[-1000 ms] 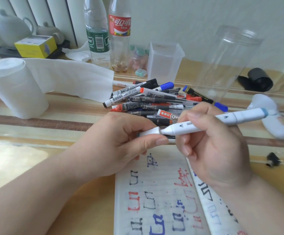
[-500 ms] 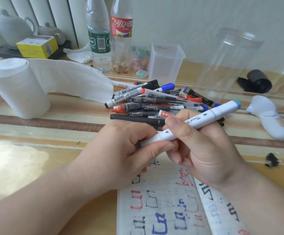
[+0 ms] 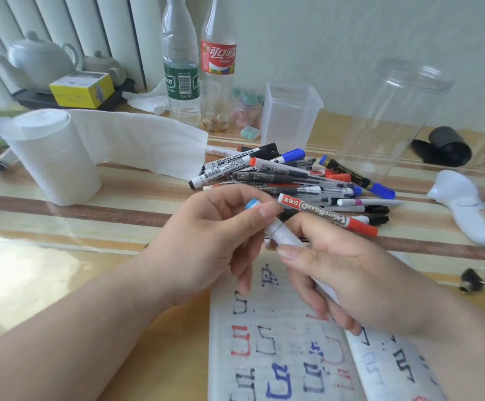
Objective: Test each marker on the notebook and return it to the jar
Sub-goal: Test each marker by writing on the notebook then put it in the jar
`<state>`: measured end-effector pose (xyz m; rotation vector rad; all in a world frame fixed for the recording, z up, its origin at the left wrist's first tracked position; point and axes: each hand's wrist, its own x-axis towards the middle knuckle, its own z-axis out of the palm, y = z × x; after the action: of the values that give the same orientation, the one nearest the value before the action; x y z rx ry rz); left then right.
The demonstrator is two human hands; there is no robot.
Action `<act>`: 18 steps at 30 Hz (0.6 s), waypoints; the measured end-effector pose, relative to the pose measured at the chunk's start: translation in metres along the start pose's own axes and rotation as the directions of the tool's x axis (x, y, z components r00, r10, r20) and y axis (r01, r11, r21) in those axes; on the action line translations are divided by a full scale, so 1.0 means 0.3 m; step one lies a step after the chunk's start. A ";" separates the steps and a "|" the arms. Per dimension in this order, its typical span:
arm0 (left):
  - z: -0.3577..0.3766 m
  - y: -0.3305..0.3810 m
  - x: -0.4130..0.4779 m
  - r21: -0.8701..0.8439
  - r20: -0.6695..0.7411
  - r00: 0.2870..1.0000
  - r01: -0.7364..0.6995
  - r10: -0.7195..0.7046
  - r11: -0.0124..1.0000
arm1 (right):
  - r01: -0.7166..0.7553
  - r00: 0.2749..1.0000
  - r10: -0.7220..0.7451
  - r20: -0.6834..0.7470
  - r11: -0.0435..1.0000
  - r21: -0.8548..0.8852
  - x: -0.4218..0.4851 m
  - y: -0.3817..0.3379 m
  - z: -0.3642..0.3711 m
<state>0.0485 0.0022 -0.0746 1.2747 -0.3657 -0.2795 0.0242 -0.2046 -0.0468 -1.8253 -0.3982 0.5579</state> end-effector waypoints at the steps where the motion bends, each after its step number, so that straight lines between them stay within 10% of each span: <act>1: 0.003 0.000 0.002 -0.030 -0.009 1.000 0.004 -0.004 1.000 | 0.018 0.998 -0.027 0.056 0.986 0.166 -0.003 0.000 -0.012; 6: 0.001 0.015 0.004 -0.330 0.008 1.000 -0.013 0.017 0.944 | 0.045 0.888 -0.404 0.221 0.553 0.832 0.004 0.009 -0.059; 12: 0.025 -0.014 -0.019 0.002 0.092 0.995 -0.031 0.030 1.000 | 0.347 0.896 -0.223 -0.384 0.891 0.292 0.048 0.045 -0.006; 18: 0.008 0.001 -0.048 0.536 0.132 0.985 -0.169 0.115 0.827 | 0.345 0.901 -0.187 -0.391 0.856 0.384 0.034 0.018 0.022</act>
<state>0.0345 0.0059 -0.0753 1.7921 -0.6519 -0.1052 0.0290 -0.1957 -0.0554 -1.3513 -0.2561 0.1099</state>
